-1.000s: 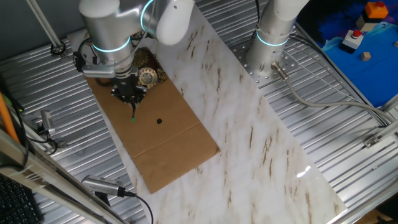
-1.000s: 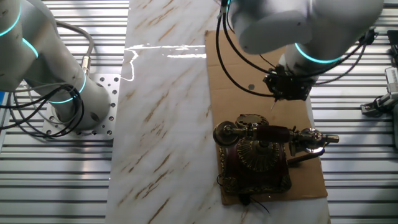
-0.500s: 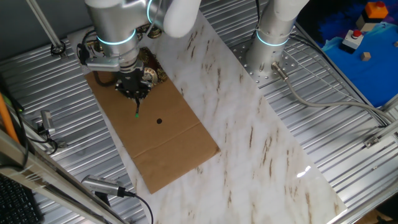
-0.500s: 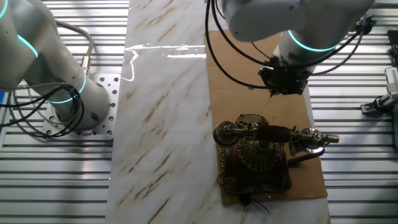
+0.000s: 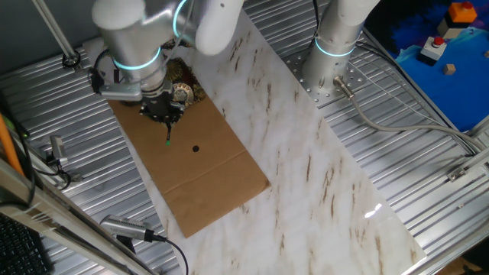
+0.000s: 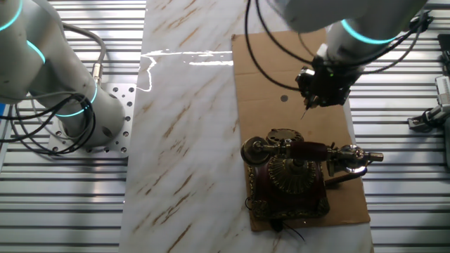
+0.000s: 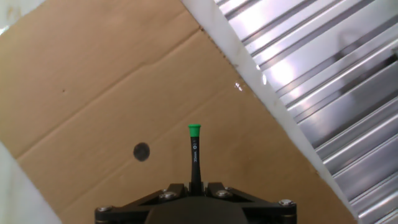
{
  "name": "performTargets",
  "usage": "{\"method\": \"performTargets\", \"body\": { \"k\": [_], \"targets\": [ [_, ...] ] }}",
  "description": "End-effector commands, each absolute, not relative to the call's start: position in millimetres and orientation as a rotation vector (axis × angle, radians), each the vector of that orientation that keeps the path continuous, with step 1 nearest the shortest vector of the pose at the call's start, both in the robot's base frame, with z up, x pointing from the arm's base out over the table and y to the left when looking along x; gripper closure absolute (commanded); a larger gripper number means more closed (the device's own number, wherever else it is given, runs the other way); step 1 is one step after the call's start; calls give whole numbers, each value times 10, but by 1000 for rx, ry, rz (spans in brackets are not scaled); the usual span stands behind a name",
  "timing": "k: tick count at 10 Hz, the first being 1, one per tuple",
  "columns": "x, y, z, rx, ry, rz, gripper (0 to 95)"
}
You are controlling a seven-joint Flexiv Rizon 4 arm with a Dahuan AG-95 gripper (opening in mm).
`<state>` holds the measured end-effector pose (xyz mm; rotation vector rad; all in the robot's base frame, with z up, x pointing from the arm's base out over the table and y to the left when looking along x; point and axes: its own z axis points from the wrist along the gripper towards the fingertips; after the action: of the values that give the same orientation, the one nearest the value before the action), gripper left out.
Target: Dial a number on an old rotary phone
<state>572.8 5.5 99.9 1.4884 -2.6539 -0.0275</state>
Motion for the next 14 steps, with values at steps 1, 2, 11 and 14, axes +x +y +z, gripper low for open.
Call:
{"method": "performTargets", "body": {
  "k": [1, 2, 11, 14],
  "targets": [
    [5750, 59, 942, 1468, -2637, 63, 950],
    [5834, 67, 827, 1482, -2641, 75, 950],
    [5941, 65, 767, 1510, -2707, 9, 950],
    [5932, 67, 772, 1520, -2698, 13, 950]
  ]
}}
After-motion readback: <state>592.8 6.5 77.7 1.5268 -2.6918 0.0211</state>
